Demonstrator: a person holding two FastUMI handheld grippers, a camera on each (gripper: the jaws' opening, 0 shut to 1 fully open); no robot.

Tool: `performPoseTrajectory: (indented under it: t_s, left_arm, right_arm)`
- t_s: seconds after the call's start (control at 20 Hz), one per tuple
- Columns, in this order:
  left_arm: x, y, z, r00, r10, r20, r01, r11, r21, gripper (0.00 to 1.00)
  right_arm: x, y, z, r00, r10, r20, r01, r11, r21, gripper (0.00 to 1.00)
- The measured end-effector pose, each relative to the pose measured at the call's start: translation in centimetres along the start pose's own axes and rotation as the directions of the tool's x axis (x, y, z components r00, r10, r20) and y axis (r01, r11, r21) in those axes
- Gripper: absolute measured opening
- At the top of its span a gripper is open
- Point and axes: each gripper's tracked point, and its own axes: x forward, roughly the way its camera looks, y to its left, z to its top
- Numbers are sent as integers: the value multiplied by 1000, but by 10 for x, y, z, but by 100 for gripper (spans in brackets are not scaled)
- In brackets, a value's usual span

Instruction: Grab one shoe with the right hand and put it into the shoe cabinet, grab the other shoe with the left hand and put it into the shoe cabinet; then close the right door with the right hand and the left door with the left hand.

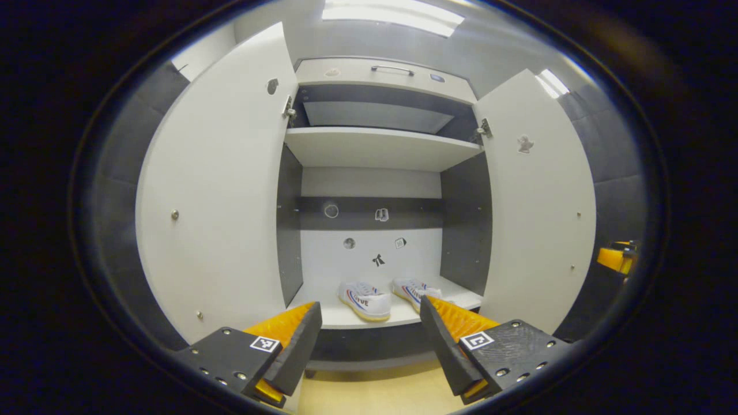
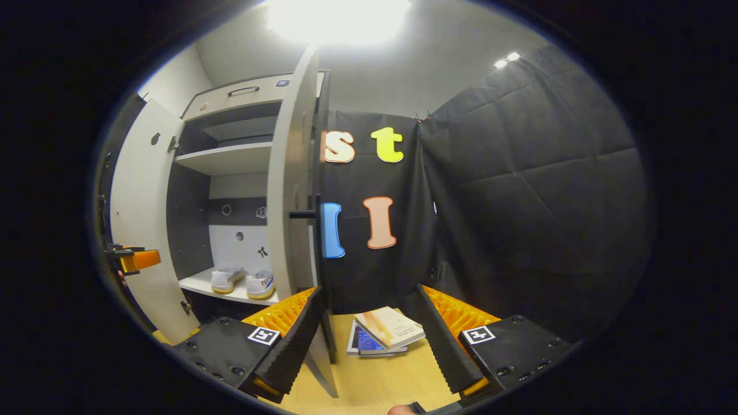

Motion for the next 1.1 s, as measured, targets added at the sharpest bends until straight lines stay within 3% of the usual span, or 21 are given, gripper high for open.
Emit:
performPoseTrajectory:
  t_s: [0.25, 0.3, 0.4, 0.55, 0.6, 0.65, 0.8, 0.85, 1.1]
  left_arm:
    - [-35, -8, -10, 1000, -19, -6, 19, 1000, -1, 99]
    - [-43, -7, -11, 1000, -15, -5, 15, 1000, -1, 99]
    - [-58, 0, -13, 1000, 4, -6, -4, 1000, -5, 97]
    - [-77, 12, -17, 999, 28, -15, -29, 999, -26, 97]
    - [-85, 19, -19, 999, 42, -17, -43, 999, -24, 97]
    - [-90, 26, -20, 998, 57, -16, -58, 998, -20, 97]
    - [-106, 41, -18, 997, 81, -12, -81, 996, -25, 97]
    - [-109, 46, -18, 996, 86, -11, -87, 996, -25, 97]
    - [-119, 66, -16, 994, 105, 0, -105, 994, -41, 97]
  right_arm:
    - [30, -17, 14, 996, -94, 9, 94, 996, 11, 97]
    - [34, -16, 14, 995, -98, 9, 98, 995, 7, 92]
    - [44, -11, 16, 994, -105, 8, 105, 994, -12, 97]
    - [50, 4, 14, 997, -82, 3, 82, 996, -23, 97]
    - [53, 0, 13, 995, -98, 5, 98, 995, -30, 92]
    - [50, 0, 15, 994, -106, 12, 106, 994, -38, 95]
    - [49, 12, 16, 996, -88, 8, 88, 996, -26, 89]
    - [49, 16, 15, 997, -83, 7, 83, 996, -34, 93]
    - [38, 50, 16, 999, -46, 5, 46, 997, -56, 93]
